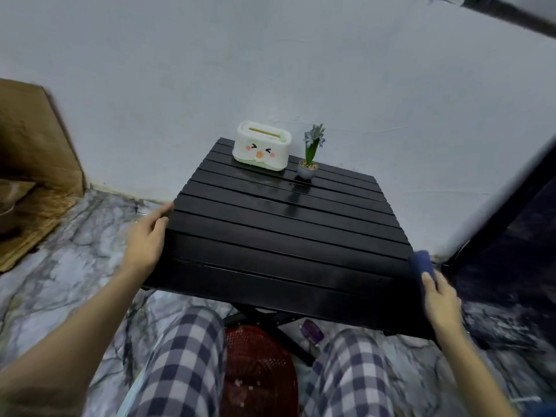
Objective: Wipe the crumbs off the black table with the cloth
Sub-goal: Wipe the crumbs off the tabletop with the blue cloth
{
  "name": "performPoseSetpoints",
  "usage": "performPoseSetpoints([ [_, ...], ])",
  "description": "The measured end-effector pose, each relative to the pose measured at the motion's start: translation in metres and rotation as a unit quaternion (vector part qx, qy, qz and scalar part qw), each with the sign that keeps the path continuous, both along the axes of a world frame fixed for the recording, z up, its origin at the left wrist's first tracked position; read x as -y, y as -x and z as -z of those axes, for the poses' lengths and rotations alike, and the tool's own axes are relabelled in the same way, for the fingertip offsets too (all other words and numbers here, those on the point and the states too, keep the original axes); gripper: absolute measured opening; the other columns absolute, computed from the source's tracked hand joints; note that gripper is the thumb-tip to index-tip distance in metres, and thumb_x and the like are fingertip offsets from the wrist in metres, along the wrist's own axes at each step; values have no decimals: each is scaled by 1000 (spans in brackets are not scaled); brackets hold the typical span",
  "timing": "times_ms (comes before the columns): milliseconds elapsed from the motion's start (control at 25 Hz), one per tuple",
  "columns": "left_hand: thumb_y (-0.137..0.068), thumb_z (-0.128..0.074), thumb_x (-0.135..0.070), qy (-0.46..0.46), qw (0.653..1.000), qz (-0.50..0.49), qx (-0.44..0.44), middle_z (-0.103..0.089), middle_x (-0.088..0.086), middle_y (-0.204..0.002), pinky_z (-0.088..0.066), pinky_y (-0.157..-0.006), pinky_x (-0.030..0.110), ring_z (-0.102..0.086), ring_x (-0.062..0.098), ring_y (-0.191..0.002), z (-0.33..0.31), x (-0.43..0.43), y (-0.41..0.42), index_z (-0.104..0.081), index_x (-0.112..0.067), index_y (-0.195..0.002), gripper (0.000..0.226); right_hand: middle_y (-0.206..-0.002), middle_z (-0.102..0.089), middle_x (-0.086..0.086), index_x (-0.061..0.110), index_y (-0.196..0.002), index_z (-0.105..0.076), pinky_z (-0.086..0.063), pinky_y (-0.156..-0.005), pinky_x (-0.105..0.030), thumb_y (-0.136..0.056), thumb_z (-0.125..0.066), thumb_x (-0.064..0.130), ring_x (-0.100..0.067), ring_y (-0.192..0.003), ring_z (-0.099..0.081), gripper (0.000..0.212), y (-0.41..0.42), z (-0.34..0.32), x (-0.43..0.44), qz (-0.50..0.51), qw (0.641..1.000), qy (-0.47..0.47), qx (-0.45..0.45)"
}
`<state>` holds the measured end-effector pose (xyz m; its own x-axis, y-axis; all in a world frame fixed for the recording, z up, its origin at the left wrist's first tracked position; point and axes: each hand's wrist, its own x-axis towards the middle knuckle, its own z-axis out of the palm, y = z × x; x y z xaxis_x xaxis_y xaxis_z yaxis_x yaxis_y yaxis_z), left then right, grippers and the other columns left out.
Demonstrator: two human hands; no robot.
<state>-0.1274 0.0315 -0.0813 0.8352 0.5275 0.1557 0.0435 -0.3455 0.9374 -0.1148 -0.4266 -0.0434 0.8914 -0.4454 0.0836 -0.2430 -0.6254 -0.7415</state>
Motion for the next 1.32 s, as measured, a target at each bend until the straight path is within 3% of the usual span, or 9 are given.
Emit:
performPoseSetpoints([
  [160, -82, -38, -25, -50, 998, 19, -23, -62, 11, -126, -38, -90, 32, -55, 26, -116, 7, -4, -1, -58, -20, -122, 46, -121, -57, -33, -7, -120, -52, -47, -83, -50, -91, -48, 8, -50, -99, -59, 33, 13, 45, -40, 11, 977, 211, 21],
  [320, -88, -40, -22, -49, 998, 17, -44, -61, 12, -127, -37, -87, 31, -54, 24, -110, 7, -1, 2, -57, -21, -124, 40, -98, -70, -27, -5, -98, -66, -56, -60, -45, -75, -65, 3, -40, -70, -69, 24, 16, 53, -140, -89, 965, 233, 84],
  [440, -92, -36, -16, 2, 1000, 5, -22, -58, 8, -131, -34, -96, 26, -48, 21, -122, 5, -1, 4, -58, -16, -123, 38, -93, -76, -8, 8, -91, -72, -59, -63, -33, -62, -81, 18, -21, -79, -73, 32, 35, 54, -222, -172, 948, 257, 68],
  [720, -93, -29, -17, 222, 973, 55, -41, -51, 7, -132, -28, -108, 27, -44, 18, -126, -13, -8, 18, -47, -6, -130, 42, -93, -73, 21, 34, -80, -71, -51, -74, -12, -70, -32, 38, 6, -90, -65, 41, 69, 50, -325, -421, 894, 130, -79],
  [920, -95, -32, -13, 151, 976, 128, -89, -54, 13, -128, -31, -107, 32, -48, 20, -117, -24, -13, 43, -53, 0, -122, 37, -114, -60, -27, 2, -111, -52, -41, -86, -45, -92, -30, 27, -41, -104, -53, 39, 96, 23, -346, -503, 858, 56, -90],
  [1080, -95, -33, -14, 165, 976, 127, -65, -53, 14, -131, -28, -112, 35, -47, 24, -125, -34, -8, 49, -53, -2, -123, 37, -114, -63, -16, 1, -110, -58, -45, -79, -27, -96, -40, 21, -32, -109, -57, 31, 84, 13, -301, -395, 860, -281, -162],
  [1160, -95, -31, -13, 188, 974, 112, -50, -51, 15, -133, -27, -113, 35, -45, 24, -128, -38, 1, 44, -50, 1, -125, 38, -89, -67, -2, 10, -90, -63, -44, -63, -13, -94, -43, 15, -16, -82, -64, 21, 70, 4, -255, -328, 853, -381, -139],
  [1240, -96, -29, -13, 190, 973, 126, -40, -50, 14, -136, -27, -113, 36, -44, 23, -129, -39, 11, 38, -49, 0, -127, 39, -68, -65, 3, 16, -71, -57, -43, -55, -13, -93, -45, 12, -9, -64, -58, 26, 47, -12, -191, -244, 889, -380, -73],
  [1320, -96, -28, -12, 177, 973, 145, -40, -50, 14, -137, -28, -112, 35, -44, 22, -128, -39, 20, 32, -50, -1, -126, 39, -72, -63, -9, 14, -72, -58, -42, -59, -21, -93, -45, 12, -17, -71, -54, 25, 24, -26, -122, -164, 952, -256, -2],
])
